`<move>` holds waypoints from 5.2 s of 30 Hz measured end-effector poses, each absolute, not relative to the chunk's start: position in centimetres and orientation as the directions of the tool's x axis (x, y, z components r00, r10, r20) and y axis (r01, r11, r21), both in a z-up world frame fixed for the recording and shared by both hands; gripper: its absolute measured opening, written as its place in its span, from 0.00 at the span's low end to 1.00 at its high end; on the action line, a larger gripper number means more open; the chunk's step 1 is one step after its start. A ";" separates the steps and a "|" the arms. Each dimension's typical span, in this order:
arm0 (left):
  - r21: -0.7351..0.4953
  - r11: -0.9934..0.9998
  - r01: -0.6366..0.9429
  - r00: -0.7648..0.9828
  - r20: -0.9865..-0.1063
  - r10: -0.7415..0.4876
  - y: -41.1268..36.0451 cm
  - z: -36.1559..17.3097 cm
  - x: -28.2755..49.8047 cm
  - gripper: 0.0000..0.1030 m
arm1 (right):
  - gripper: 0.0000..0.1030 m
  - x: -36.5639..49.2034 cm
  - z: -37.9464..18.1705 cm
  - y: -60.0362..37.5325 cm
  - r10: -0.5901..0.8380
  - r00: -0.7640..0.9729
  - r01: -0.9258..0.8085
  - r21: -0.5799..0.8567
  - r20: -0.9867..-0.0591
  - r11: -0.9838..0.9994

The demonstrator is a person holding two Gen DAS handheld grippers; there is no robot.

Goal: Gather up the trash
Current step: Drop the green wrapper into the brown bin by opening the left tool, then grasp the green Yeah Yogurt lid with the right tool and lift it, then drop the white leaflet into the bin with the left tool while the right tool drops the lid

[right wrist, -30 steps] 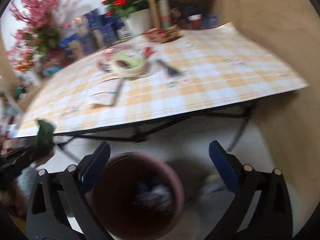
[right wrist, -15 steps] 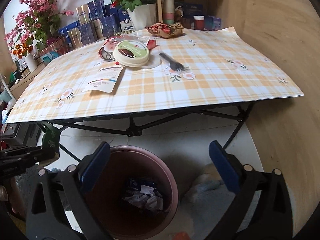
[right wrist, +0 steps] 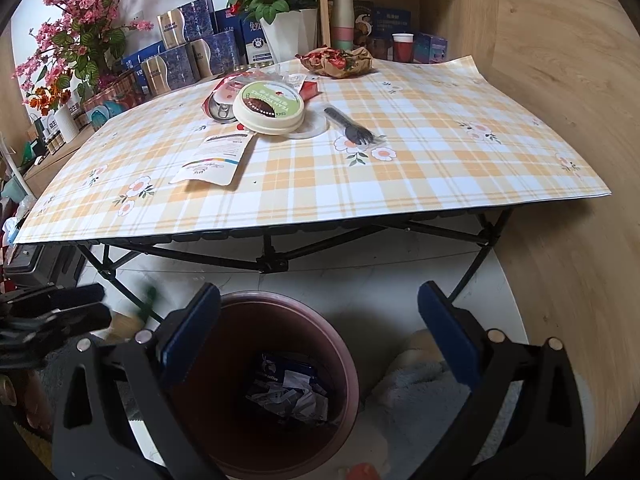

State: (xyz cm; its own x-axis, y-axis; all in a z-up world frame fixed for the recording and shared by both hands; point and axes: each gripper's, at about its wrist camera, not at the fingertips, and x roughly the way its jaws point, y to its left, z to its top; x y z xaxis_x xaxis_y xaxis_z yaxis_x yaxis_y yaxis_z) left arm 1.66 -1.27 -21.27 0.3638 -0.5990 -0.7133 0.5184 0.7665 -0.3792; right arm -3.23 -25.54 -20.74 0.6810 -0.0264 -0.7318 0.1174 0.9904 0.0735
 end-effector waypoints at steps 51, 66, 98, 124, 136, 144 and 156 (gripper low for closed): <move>-0.297 0.927 0.229 0.641 -0.671 -0.373 5.5 -17.2 8.7 0.84 | 0.95 23.0 -20.3 -26.5 0.296 0.590 -0.069 0.319 -0.751 0.945; -0.317 0.913 0.256 0.600 -0.689 -0.407 3.9 -17.2 10.0 0.82 | 0.84 21.9 -18.2 -27.8 0.331 0.644 -0.073 0.375 -0.690 0.924; -0.009 0.948 0.319 0.452 -0.877 -0.160 -13.7 -21.6 20.4 0.94 | 0.84 6.6 -17.5 -34.5 0.225 0.717 0.062 0.381 -0.659 0.922; -0.212 0.892 0.399 0.409 -0.830 -0.380 -4.8 -17.6 14.9 0.64 | 0.84 5.8 -17.0 -30.9 0.270 0.684 0.005 0.374 -0.678 0.927; -0.308 0.800 0.514 0.323 -0.795 -0.514 -4.5 -16.7 8.9 0.64 | 0.84 4.4 -16.0 -30.2 0.268 0.689 -0.006 0.364 -0.673 0.931; -0.349 0.721 0.599 0.171 -0.824 -0.540 -5.8 -18.3 5.5 0.64 | 0.84 3.5 -15.7 -30.2 0.268 0.692 -0.006 0.367 -0.670 0.930; -0.335 0.699 0.632 0.067 -0.875 -0.480 -8.5 -22.6 4.6 0.66 | 0.84 2.6 -15.5 -30.3 0.263 0.692 -0.003 0.363 -0.672 0.932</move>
State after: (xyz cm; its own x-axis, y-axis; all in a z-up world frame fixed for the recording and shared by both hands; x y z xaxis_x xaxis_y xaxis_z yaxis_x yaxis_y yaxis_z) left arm 4.60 -8.47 -22.58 0.0671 -0.4797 -0.8748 0.6322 0.6988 -0.3347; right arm 2.58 -30.29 -15.51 0.6924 0.2634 -0.6717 -0.0028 0.9320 0.3626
